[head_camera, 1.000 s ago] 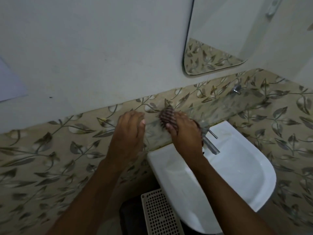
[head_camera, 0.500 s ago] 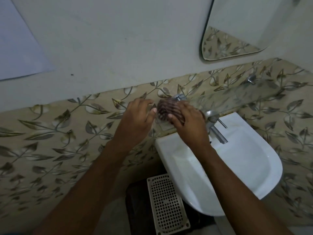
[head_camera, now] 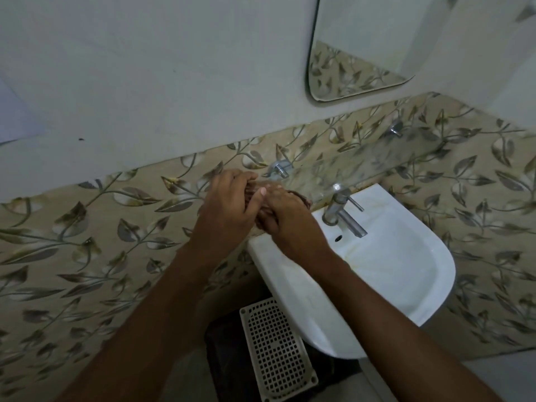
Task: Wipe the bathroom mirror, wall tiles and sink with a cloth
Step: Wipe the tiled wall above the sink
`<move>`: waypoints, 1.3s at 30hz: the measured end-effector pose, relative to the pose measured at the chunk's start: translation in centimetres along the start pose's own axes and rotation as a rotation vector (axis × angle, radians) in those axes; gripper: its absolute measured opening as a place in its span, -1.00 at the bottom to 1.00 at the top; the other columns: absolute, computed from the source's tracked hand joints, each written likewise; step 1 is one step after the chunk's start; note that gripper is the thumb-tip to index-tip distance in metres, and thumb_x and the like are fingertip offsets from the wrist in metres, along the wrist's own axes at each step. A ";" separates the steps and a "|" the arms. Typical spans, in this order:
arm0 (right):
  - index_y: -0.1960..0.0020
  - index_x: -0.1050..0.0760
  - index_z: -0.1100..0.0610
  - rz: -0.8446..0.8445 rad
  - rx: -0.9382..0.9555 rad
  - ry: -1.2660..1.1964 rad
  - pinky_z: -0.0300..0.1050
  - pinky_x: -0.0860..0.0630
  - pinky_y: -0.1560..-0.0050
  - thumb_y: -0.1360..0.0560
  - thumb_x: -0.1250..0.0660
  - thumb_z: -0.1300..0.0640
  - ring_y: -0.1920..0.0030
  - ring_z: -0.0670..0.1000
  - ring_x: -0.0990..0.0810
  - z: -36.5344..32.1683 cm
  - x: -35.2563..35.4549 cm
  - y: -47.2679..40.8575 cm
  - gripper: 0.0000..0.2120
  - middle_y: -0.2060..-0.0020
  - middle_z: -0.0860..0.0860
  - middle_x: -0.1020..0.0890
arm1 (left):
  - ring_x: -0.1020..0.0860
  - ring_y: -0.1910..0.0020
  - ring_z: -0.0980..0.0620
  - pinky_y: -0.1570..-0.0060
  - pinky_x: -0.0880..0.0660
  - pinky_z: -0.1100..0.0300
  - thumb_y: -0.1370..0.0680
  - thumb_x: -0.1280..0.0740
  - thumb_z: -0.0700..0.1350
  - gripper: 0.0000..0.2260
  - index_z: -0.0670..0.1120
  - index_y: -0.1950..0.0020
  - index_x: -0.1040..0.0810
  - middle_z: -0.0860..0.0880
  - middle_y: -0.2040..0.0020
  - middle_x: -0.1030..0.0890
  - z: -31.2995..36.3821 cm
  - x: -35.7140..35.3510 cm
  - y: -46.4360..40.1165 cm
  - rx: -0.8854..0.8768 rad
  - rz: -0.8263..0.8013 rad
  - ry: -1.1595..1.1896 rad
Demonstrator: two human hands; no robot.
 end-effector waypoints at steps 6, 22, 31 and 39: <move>-0.48 -0.42 0.08 0.114 -0.311 0.087 0.12 -0.25 -0.52 -0.59 0.06 -0.30 -0.49 0.13 -0.36 5.1 2.5 -1.5 -0.34 -0.46 0.11 -0.46 | -0.43 -0.22 -0.08 -0.23 -0.39 0.05 -0.64 -0.19 0.06 -0.65 -0.11 -0.33 -0.49 -0.11 -0.21 -0.50 1.1 -1.0 -0.2 -0.031 -0.031 0.006; -0.42 -0.44 0.23 0.179 -0.567 0.286 0.16 -0.28 -0.46 -0.65 -0.16 -0.15 -0.45 0.26 -0.36 12.4 6.2 -5.1 -0.46 -0.43 0.25 -0.44 | -0.44 -0.26 -0.06 -0.27 -0.33 0.11 -0.62 -0.19 0.05 -0.65 -0.09 -0.32 -0.50 -0.09 -0.23 -0.51 0.3 -1.1 -0.6 -0.008 0.008 0.015; -0.54 -0.24 0.13 0.204 -0.369 0.357 0.18 -0.46 -0.31 -0.49 -0.10 -0.46 -0.38 0.24 -0.44 4.5 3.2 -2.6 -0.15 -0.43 0.23 -0.43 | -0.39 -0.30 -0.05 -0.25 -0.31 0.12 -0.62 -0.14 0.12 -0.60 -0.06 -0.36 -0.47 -0.08 -0.29 -0.49 1.6 -2.5 -2.0 0.004 -0.030 -0.009; -0.49 -0.38 0.15 0.195 -0.021 0.132 0.15 -0.42 -0.36 -0.63 -0.05 -0.06 -0.35 0.17 -0.50 7.6 2.8 -3.5 -0.48 -0.34 0.14 -0.56 | -0.42 -0.22 -0.12 -0.23 -0.38 -0.02 -0.61 -0.17 0.08 -0.60 -0.11 -0.35 -0.48 -0.15 -0.23 -0.49 3.7 -5.4 -5.0 -0.066 -0.100 -0.019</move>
Point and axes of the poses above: each hand's wrist, its own y-axis away from the middle knuckle, its own x-axis out of the back of the hand, z = x × y, the point moved 1 cm from there along -y, towards the middle knuckle
